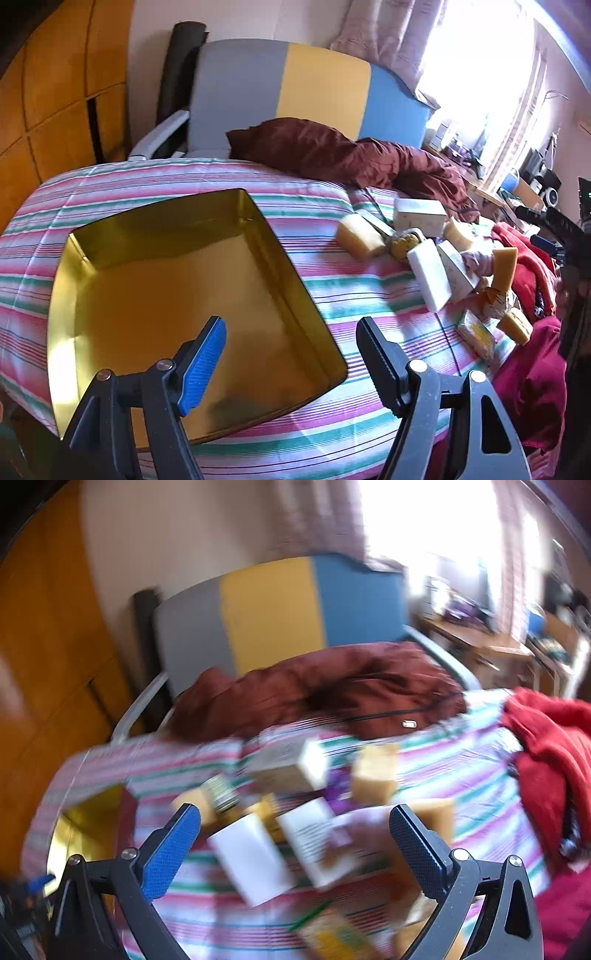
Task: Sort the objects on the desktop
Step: 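Grasp a yellow sponge with the right tool while the left tool reaches for the white block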
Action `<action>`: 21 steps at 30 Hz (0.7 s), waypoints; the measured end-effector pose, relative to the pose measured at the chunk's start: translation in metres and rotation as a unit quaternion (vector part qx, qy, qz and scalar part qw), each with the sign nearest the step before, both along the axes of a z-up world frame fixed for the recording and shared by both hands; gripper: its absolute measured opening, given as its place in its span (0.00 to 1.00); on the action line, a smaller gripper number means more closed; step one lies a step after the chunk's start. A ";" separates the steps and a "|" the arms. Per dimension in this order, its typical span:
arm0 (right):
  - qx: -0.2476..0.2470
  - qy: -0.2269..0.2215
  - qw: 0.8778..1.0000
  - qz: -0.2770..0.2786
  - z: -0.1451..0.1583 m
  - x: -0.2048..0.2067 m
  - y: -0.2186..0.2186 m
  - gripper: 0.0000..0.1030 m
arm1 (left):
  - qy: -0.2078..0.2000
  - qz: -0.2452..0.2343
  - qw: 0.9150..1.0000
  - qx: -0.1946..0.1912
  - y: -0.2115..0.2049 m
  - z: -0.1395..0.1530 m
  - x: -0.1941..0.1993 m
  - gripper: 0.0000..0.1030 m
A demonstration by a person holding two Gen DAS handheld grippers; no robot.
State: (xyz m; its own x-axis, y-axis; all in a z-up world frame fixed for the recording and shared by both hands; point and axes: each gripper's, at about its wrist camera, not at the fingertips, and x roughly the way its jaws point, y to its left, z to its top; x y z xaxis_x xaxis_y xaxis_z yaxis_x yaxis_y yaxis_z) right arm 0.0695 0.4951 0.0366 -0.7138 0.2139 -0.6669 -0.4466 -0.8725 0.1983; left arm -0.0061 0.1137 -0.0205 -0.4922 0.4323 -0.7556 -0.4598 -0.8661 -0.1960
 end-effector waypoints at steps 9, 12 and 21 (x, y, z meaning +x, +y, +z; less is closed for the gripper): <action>-0.062 -0.029 0.996 -0.062 -0.034 0.006 0.081 0.89 | -0.013 -0.042 0.999 -0.015 0.035 -0.002 0.000 0.72; -0.081 -0.045 0.993 -0.067 -0.054 0.005 0.092 0.89 | -0.027 -0.057 0.998 -0.018 0.049 -0.006 -0.001 0.72; -0.081 -0.067 0.991 -0.079 -0.063 0.004 0.096 0.93 | -0.064 -0.115 0.991 -0.016 0.109 -0.018 0.000 0.72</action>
State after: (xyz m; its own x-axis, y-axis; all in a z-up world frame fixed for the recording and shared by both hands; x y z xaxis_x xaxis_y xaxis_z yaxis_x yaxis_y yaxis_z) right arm 0.0738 0.5907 -0.0263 -0.5823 0.1995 -0.7881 -0.6076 -0.7508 0.2588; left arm -0.0063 0.2227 -0.0385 -0.2829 0.4974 -0.8201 -0.6198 -0.7473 -0.2395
